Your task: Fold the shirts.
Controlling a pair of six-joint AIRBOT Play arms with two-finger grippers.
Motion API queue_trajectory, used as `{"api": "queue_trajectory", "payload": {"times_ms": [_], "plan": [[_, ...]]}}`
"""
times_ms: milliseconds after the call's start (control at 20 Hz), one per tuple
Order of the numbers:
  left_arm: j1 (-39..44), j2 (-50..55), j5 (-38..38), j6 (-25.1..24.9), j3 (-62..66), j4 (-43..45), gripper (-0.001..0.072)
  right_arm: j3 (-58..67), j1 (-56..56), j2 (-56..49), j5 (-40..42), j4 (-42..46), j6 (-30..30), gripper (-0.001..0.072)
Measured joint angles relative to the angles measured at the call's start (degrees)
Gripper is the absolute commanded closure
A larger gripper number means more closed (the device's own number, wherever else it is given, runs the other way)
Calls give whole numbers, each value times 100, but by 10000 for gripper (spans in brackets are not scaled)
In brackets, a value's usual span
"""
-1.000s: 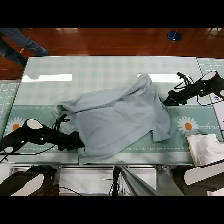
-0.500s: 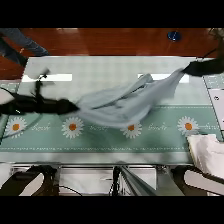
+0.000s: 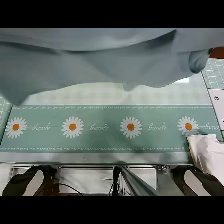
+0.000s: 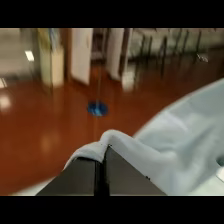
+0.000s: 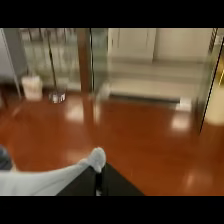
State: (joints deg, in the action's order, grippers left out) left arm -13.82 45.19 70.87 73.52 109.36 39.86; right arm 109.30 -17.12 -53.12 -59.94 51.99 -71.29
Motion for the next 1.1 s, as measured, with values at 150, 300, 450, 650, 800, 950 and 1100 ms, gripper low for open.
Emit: {"api": "queue_trajectory", "payload": {"times_ms": [150, 300, 450, 650, 800, 950, 1100], "plan": [[-92, -133, -31, -31, 804, 4, 686, 509, 0, 380, 61, 164, -343, 691], [-127, -411, -24, 9, 1130, 269, 686, 734, 0, 793, 81, 573, -680, 691], [-140, -726, 267, 533, 1255, 800, 686, 817, 0, 1126, -79, 1139, -942, 691], [-190, -918, 1620, 1231, 1091, 1464, 686, 852, 0, 1102, -1508, 1770, -1115, 691], [-289, -951, 2446, 1294, 199, 1694, 686, 695, 7, 634, -3045, 2011, -1174, 691], [-343, -960, 2527, 1099, -1386, 1663, 686, 219, 131, -9, -3779, 2022, -1217, 691], [-323, -822, 1742, 717, -3130, 1346, 686, -149, 542, -907, -3740, 2107, -1239, 691]]}}
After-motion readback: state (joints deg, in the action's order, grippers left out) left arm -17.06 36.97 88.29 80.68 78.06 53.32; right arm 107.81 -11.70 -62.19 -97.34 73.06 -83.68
